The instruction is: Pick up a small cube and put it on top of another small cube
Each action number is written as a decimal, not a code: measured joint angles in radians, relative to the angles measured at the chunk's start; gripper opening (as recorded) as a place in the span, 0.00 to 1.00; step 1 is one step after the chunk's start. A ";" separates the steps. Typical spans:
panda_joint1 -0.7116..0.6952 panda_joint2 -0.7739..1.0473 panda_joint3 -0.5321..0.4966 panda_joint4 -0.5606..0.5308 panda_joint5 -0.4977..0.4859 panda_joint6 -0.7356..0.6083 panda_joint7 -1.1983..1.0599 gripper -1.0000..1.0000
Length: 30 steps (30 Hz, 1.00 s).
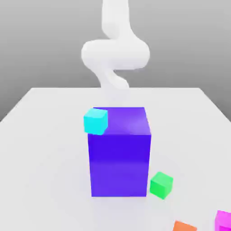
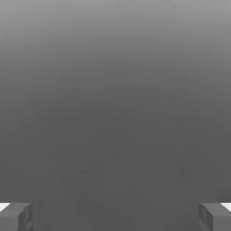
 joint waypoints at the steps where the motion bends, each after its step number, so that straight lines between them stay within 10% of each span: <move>1: 0.018 0.039 -0.002 0.005 0.003 0.009 -0.028 0.50; 30: 0.343 1.095 0.108 0.133 -0.070 0.255 -0.656 0.50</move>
